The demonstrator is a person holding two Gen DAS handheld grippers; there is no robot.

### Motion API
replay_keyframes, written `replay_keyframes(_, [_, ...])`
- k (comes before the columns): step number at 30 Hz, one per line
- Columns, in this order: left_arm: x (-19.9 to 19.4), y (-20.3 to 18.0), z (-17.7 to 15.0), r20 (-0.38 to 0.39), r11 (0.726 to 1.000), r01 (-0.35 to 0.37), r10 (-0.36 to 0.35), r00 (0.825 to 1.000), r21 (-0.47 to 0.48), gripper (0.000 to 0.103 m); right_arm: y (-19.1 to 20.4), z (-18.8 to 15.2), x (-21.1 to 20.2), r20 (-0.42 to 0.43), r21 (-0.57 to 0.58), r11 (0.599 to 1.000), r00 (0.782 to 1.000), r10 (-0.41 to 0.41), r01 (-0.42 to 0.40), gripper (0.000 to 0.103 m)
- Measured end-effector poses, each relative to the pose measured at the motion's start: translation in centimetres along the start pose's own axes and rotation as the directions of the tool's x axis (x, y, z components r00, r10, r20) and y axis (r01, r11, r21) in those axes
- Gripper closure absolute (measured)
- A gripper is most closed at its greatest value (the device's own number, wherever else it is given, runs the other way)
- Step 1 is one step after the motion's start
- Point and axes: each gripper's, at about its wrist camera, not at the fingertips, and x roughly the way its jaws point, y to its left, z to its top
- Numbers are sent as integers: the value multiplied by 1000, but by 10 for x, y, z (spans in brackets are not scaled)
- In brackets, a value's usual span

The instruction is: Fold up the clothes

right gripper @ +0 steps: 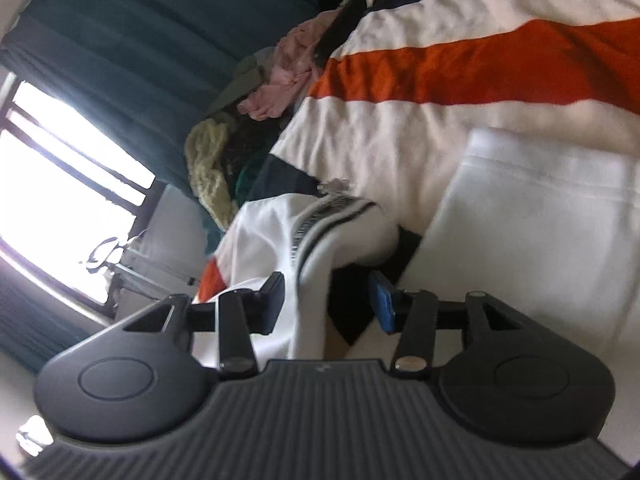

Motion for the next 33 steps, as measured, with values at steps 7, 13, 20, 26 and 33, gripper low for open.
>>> replay_keyframes(7, [18,31,33,46,986,14,-6,999,-167,17,25,1,2,54,-142,989,998,40,-32,95])
replay_keyframes(13, [48,67,53,-14,958,6,-11,1000,-286,36,60,-1,-24,162,-250,968,984,75,-33,95])
replay_keyframes(20, [86,104,58,-98,866,20,-80,992,-499,82,110,-13,-86,292,-370,929,947,130,-13,95])
replay_keyframes(26, [60,107,89,65,873,143,-128,990,-465,99,156,-28,-139,420,-489,872,886,198,38,95])
replay_keyframes(33, [76,122,110,140,858,191,-141,980,-476,98,201,-8,-31,452,-569,790,890,67,229,95])
